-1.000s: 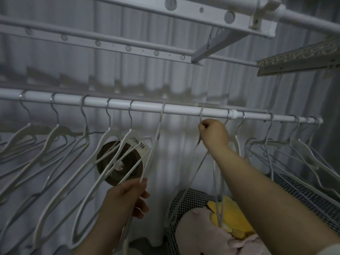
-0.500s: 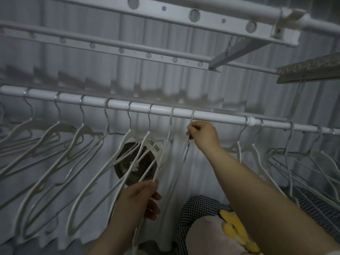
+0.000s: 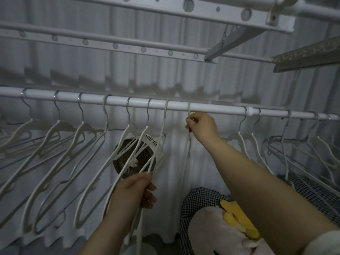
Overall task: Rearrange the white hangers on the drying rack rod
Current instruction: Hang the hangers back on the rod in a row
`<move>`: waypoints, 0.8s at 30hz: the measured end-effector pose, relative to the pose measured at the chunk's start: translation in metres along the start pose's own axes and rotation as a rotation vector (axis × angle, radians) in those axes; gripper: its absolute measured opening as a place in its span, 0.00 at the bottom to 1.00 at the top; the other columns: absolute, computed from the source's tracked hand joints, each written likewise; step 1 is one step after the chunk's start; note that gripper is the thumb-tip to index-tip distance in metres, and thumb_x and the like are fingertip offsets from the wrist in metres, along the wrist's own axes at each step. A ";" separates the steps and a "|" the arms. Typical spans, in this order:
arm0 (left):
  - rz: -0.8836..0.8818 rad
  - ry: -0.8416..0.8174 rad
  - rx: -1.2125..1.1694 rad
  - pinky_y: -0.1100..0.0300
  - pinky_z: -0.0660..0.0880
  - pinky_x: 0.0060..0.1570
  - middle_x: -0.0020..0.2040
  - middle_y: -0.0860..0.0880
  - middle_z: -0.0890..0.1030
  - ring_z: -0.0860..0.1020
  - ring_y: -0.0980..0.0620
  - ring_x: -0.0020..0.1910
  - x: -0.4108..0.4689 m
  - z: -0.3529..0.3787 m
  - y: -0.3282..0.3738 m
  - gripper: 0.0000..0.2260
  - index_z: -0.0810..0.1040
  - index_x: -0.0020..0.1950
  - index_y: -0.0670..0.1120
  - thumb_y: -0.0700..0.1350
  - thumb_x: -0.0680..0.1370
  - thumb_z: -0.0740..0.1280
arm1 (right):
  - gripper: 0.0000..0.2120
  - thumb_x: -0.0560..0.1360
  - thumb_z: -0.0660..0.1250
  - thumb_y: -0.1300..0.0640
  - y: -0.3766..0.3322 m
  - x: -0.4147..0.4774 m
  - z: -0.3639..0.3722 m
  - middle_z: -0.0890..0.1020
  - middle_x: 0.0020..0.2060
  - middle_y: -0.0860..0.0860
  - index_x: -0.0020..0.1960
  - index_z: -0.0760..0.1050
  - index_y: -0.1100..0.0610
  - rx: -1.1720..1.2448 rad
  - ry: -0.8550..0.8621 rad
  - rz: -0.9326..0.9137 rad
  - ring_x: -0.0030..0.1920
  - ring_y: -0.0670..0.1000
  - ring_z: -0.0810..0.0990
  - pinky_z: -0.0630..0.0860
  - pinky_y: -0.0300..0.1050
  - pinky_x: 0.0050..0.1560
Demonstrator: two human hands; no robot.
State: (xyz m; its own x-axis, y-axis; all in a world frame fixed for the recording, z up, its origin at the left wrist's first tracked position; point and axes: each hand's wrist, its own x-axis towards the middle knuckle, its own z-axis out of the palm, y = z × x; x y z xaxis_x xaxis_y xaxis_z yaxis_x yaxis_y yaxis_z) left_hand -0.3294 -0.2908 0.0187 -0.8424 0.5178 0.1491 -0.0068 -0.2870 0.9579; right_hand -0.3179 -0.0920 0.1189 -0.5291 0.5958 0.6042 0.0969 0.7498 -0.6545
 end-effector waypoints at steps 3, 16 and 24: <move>0.004 -0.016 0.008 0.67 0.69 0.18 0.32 0.43 0.75 0.73 0.56 0.18 0.001 0.003 -0.002 0.08 0.78 0.46 0.38 0.39 0.77 0.60 | 0.10 0.76 0.61 0.60 0.006 0.001 -0.006 0.84 0.45 0.58 0.49 0.79 0.63 -0.007 0.008 0.009 0.46 0.56 0.81 0.70 0.31 0.35; 0.017 -0.031 0.050 0.69 0.68 0.17 0.18 0.51 0.69 0.70 0.55 0.15 0.002 0.025 -0.007 0.12 0.75 0.33 0.37 0.38 0.76 0.63 | 0.09 0.75 0.62 0.62 0.027 0.006 -0.028 0.84 0.44 0.60 0.46 0.80 0.65 -0.011 0.044 0.040 0.44 0.54 0.80 0.64 0.35 0.34; 0.001 -0.041 0.045 0.67 0.69 0.18 0.20 0.48 0.69 0.70 0.54 0.16 0.002 0.042 -0.009 0.12 0.74 0.32 0.36 0.38 0.76 0.63 | 0.09 0.75 0.62 0.62 0.030 0.008 -0.029 0.84 0.43 0.59 0.44 0.79 0.64 -0.011 0.015 0.017 0.40 0.57 0.81 0.68 0.31 0.27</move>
State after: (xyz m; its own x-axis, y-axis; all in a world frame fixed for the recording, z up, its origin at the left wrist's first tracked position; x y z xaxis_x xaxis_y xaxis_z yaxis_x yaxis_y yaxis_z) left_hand -0.3090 -0.2535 0.0209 -0.8196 0.5503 0.1594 0.0193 -0.2515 0.9677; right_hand -0.2943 -0.0566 0.1174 -0.5147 0.6126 0.5998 0.1154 0.7427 -0.6596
